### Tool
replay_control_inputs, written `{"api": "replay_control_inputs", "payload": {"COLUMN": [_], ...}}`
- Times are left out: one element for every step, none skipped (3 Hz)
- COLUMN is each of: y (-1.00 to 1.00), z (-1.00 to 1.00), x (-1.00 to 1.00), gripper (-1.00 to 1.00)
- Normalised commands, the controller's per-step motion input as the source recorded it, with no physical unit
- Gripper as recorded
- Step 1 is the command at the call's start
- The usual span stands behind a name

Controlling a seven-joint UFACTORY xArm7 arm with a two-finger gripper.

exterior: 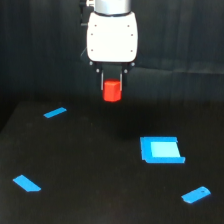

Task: Pick up the red object from the table

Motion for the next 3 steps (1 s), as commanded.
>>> {"api": "replay_control_inputs", "payload": {"y": [0.04, -0.05, 0.01], "z": [0.0, 0.08, -0.07], "x": [-0.05, 0.08, 0.09], "gripper": [-0.95, -0.93, -0.89]}}
